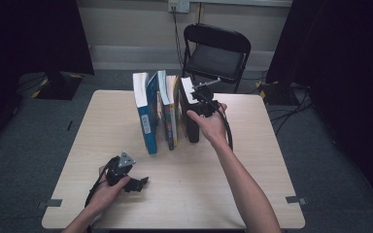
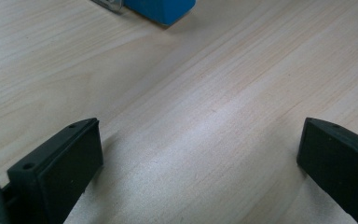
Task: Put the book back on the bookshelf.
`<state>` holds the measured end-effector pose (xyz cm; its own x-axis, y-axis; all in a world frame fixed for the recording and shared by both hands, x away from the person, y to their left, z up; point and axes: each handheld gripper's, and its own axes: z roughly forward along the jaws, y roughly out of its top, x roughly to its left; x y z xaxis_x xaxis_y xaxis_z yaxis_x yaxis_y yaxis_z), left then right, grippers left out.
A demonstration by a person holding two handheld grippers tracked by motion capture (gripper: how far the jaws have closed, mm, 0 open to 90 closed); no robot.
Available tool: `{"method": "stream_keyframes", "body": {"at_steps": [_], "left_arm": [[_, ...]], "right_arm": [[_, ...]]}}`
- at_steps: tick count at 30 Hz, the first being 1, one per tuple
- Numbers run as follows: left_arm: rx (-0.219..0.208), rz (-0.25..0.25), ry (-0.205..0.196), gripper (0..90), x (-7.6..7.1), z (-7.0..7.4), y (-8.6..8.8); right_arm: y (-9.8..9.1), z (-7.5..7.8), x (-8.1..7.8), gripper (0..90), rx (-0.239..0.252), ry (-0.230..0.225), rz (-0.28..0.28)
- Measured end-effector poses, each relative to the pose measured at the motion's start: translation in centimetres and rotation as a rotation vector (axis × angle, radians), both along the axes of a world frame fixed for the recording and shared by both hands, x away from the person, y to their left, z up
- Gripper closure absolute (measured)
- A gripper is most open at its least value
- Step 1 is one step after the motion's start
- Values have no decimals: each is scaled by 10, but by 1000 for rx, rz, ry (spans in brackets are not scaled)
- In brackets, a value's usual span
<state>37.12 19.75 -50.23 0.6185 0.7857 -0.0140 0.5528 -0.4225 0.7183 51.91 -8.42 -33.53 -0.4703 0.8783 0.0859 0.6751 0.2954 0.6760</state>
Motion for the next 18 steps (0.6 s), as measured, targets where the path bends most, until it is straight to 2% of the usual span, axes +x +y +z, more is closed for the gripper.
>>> {"method": "stream_keyframes", "body": {"at_steps": [6, 11, 13, 18], "left_arm": [[-3, 0, 3, 0, 0, 0, 0], [8, -13, 4, 0, 1, 0, 1], [16, -18, 3, 0, 2, 1, 1], [10, -14, 1, 0, 2, 0, 0]], "right_arm": [[-3, -1, -4, 334, 35, 2, -5], [-5, 1, -8, 366, 34, -4, 1], [-7, 1, -8, 418, 24, -15, 8], [-10, -1, -4, 389, 38, -16, 20]]}}
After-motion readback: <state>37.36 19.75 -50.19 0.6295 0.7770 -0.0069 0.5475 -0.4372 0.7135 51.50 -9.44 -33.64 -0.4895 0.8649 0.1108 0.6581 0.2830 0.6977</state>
